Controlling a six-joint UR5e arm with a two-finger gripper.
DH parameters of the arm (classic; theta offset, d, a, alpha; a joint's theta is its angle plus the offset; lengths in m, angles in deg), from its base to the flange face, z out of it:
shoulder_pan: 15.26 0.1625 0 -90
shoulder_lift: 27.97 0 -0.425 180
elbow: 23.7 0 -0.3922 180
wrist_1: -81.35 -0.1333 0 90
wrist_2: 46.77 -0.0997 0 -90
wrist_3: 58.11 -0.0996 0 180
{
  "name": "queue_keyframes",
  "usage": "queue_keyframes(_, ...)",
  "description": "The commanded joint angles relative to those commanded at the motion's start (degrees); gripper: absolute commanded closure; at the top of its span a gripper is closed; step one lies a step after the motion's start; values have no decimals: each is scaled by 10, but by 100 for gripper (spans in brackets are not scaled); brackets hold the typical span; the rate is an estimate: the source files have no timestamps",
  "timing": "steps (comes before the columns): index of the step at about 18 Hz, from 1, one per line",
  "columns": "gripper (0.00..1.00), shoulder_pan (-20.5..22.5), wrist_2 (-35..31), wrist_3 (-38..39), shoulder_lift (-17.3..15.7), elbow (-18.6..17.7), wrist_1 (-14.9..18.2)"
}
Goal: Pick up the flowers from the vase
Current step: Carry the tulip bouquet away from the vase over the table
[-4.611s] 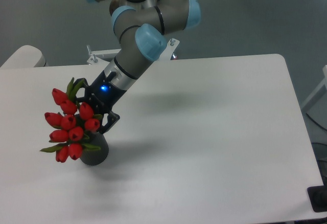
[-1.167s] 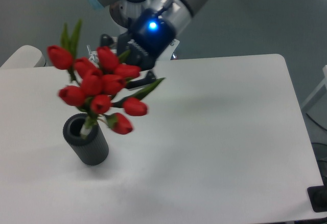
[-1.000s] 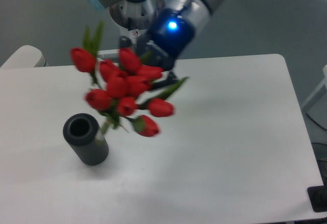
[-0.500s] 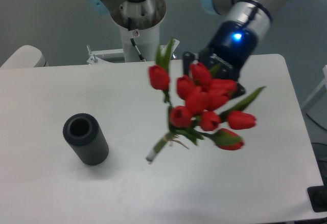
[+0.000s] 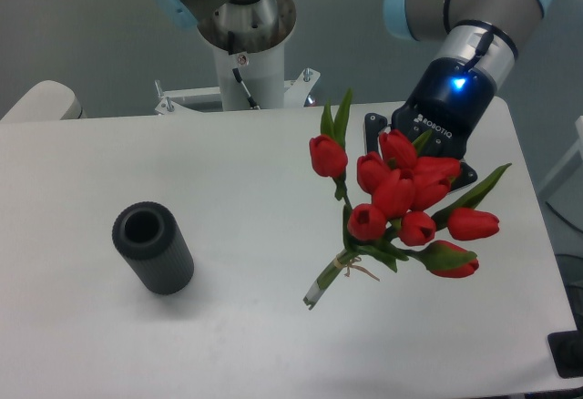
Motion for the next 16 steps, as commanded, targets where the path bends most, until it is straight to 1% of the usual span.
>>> queue_keyframes(8, 84, -3, -3, 1, -4, -8, 0)
queue_keyframes(12, 84, -4, -6, 1, -2, -3, 1)
queue_keyframes(16, 84, -4, -6, 1, -2, -6, 1)
